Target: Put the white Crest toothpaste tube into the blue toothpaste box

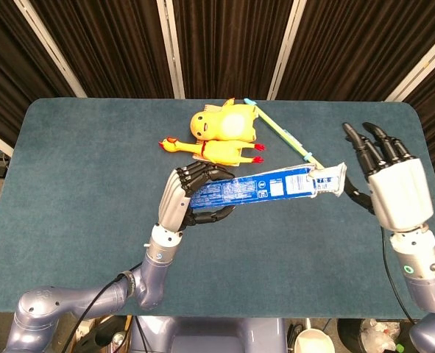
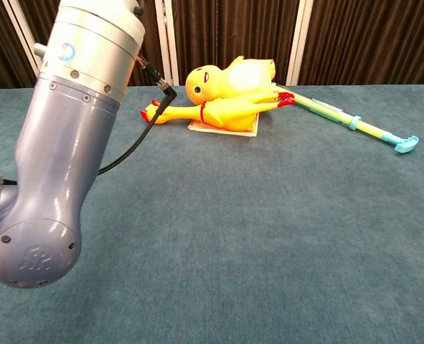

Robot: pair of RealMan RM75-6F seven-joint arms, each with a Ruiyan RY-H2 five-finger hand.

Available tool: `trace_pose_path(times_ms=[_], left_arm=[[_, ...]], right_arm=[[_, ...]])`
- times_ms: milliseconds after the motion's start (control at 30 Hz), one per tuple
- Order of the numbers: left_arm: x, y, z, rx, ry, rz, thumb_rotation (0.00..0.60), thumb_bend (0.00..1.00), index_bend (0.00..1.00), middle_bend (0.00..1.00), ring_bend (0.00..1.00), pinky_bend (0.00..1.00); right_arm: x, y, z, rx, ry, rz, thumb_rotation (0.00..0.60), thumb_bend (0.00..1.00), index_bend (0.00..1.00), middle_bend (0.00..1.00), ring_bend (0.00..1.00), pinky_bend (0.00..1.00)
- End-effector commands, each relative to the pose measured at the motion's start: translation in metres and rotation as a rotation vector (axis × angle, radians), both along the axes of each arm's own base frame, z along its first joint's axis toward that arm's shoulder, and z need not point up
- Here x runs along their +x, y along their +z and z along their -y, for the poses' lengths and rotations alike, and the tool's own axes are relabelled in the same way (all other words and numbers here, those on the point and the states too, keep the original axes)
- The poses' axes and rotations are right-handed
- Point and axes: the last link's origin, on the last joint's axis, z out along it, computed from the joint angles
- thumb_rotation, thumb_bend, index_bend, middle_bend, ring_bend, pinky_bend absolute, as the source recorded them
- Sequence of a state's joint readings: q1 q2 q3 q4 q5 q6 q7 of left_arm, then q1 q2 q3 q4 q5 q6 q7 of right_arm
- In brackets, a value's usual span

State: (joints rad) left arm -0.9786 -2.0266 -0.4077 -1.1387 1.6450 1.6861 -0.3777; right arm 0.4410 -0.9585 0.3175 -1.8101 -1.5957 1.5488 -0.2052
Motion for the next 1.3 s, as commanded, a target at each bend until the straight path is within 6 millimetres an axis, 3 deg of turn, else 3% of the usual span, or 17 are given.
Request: trace_pose_path(times_ms=[33, 233, 467, 600, 700, 867, 1300], left_arm=[[-0.006, 0.004, 0.004, 0.012, -0.009, 0.016, 0.6, 0.46, 0.34, 0.53, 0.5, 0.54], [-0.023, 0.014, 0.007, 0.026, 0.001, 0.075, 0.6, 0.46, 0.34, 0.52, 0.5, 0.54], [-0.026, 0.043, 0.004, 0.067, 0.01, 0.239, 0.6, 0.47, 0.33, 0.51, 0.48, 0.54], [-0.029, 0.055, 0.004, 0.084, 0.021, 0.319, 0.6, 0.44, 0.25, 0.4, 0.38, 0.48], [-0.036, 0.047, 0.004, 0.058, 0.048, 0.277, 0.6, 0.47, 0.26, 0.43, 0.4, 0.5], [-0.046, 0.033, 0.002, 0.011, 0.086, 0.232, 0.6, 0.62, 0.42, 0.59, 0.56, 0.71], [-0.057, 0.021, 0.006, -0.009, 0.072, 0.172, 0.6, 0.63, 0.42, 0.59, 0.56, 0.71]], right_arm=[[0.004, -0.002, 0.006, -0.007, -0.017, 0.007, 0.6, 0.31, 0.0, 0.34, 0.2, 0.39], [0.004, 0.001, 0.009, -0.012, -0.06, 0.044, 0.6, 0.31, 0.0, 0.34, 0.2, 0.39], [0.007, -0.003, 0.009, 0.001, -0.066, 0.035, 0.6, 0.31, 0.0, 0.34, 0.2, 0.39], [0.009, -0.007, 0.01, 0.008, -0.062, 0.038, 0.6, 0.31, 0.0, 0.34, 0.2, 0.39], [0.01, -0.009, 0.011, 0.011, -0.06, 0.043, 0.6, 0.31, 0.0, 0.34, 0.2, 0.39], [0.011, -0.011, 0.01, 0.014, -0.055, 0.043, 0.6, 0.31, 0.0, 0.34, 0.2, 0.39], [0.007, -0.01, 0.007, 0.017, -0.064, 0.055, 0.6, 0.31, 0.0, 0.34, 0.2, 0.39]])
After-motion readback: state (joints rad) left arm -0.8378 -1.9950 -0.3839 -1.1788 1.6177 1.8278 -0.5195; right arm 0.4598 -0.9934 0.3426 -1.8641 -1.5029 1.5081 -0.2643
